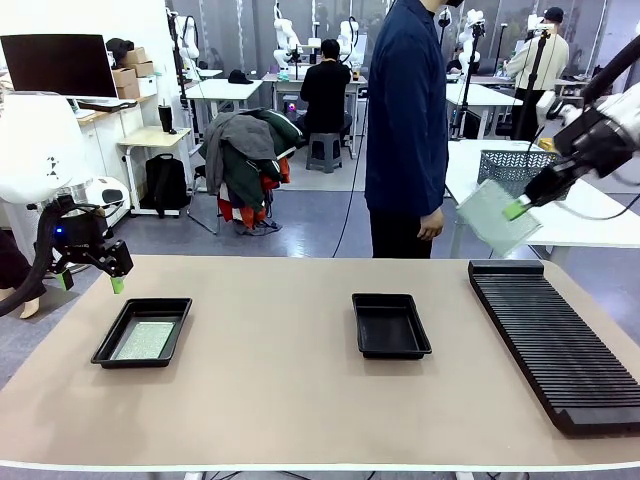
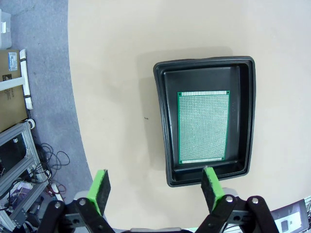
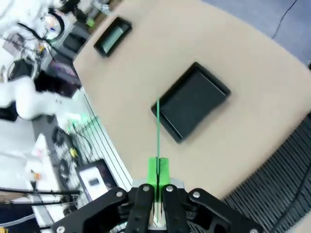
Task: Inspect and transfer BCBs to ESD trays.
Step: Pick up the Blank PCB from the PCB Rack and place it in the right ESD tray.
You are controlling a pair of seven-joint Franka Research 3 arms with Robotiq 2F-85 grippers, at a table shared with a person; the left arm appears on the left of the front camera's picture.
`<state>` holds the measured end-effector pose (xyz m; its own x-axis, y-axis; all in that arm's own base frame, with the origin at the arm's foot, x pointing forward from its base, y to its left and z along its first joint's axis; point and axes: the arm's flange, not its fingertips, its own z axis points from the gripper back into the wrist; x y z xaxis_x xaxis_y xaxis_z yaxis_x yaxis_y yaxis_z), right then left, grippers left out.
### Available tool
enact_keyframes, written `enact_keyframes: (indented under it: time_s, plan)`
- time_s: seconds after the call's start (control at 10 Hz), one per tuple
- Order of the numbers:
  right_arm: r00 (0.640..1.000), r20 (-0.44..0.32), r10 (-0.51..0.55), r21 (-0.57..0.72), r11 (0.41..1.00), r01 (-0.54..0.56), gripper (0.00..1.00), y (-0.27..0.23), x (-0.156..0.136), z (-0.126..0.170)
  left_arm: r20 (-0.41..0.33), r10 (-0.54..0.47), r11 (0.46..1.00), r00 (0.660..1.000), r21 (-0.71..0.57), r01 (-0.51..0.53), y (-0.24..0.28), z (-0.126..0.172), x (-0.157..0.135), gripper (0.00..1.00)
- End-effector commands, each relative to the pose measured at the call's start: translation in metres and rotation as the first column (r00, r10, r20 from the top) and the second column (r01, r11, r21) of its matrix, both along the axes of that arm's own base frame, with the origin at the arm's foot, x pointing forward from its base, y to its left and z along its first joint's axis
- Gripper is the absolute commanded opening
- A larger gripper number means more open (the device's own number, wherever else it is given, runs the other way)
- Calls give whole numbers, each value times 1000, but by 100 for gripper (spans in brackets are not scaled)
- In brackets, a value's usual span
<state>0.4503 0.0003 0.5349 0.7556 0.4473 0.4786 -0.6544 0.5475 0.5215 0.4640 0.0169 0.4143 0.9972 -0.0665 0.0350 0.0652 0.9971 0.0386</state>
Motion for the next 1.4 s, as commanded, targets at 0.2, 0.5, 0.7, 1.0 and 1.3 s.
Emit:
enact_keyframes:
  time_s: [0.2, 0.5, 0.7, 1.0, 1.3]
  plan:
    - [975, -146, -170, 195, 961, 197, 2, 59, 24, -82, 5, 2, 1000, 1000, 0, -2, 1, -1, 0, 100]
    - [934, -253, -253, 245, 917, 315, 2, 88, 35, -145, 5, 2, 1000, 1000, 0, -2, 1, -1, 0, 100]
    - [911, -339, -236, 257, 908, 331, 2, 108, 42, -189, 5, 2, 1000, 1000, 0, -2, 1, -1, 0, 100]
    - [876, -400, -272, 244, 889, 387, 2, 124, 37, -227, 5, 2, 1000, 1000, 0, -2, 1, -1, 0, 100]
    - [832, -448, -326, 173, 882, 439, 2, 132, 23, -249, 5, 2, 1000, 1000, 0, -2, 1, -1, 0, 100]
